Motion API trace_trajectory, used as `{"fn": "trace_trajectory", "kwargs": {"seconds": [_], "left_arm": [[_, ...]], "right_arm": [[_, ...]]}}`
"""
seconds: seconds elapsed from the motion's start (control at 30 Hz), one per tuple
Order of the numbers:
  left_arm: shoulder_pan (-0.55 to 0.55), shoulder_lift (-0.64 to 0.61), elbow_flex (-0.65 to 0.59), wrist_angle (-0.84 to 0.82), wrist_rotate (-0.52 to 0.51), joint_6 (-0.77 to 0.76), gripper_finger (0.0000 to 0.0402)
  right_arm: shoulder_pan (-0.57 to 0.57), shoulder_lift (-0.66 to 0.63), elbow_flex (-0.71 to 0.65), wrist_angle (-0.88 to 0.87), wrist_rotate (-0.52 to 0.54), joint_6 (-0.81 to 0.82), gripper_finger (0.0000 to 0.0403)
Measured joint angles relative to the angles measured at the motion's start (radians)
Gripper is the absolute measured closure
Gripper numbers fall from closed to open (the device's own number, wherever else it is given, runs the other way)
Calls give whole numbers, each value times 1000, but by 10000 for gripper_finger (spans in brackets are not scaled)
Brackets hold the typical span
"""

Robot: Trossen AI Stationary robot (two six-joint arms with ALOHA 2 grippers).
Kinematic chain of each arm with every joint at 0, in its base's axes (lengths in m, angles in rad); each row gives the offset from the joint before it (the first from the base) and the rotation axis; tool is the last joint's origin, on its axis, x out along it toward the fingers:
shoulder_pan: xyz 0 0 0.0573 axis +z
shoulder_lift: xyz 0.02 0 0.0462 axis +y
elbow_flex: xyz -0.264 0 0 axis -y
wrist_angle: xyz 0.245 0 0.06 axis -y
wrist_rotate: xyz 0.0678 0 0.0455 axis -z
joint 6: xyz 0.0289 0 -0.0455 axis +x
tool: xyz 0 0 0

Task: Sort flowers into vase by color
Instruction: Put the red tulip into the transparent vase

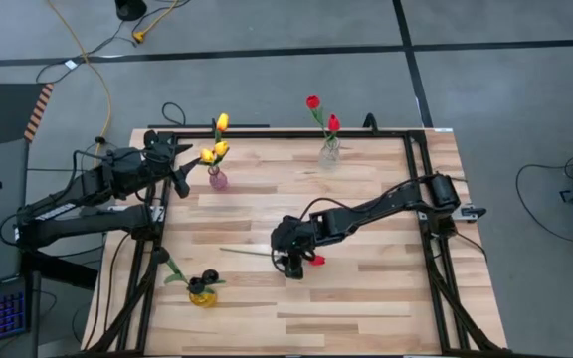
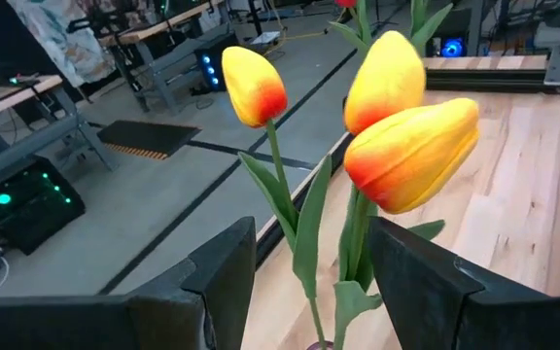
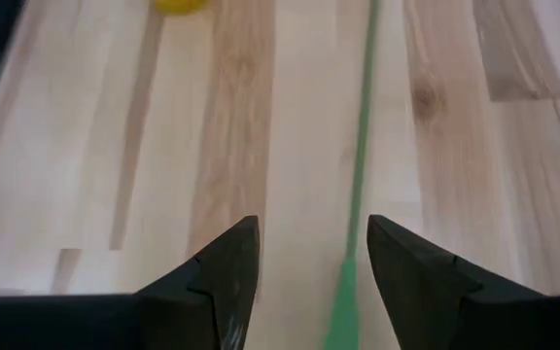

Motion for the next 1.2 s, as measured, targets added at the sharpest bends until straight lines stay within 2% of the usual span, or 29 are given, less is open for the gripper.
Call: {"fn": "trace_trajectory", "kwargs": {"seconds": [0.33,0.73,0.83,1.07,1.2], "left_arm": [[-2,0,0,-32,75,-9,213],[-9,1,0,-55,78,-18,213],[-9,0,0,-54,78,-18,213],[-9,0,0,-51,79,-12,213],[-9,0,0,-50,79,-11,213]], "right_arm": [[-13,70,2,10,8,-1,199],[-8,153,5,-32,16,-3,211],[-8,154,5,-38,19,-4,236],[-9,156,4,-47,24,-3,323],[-10,157,4,-50,21,-3,356]]}}
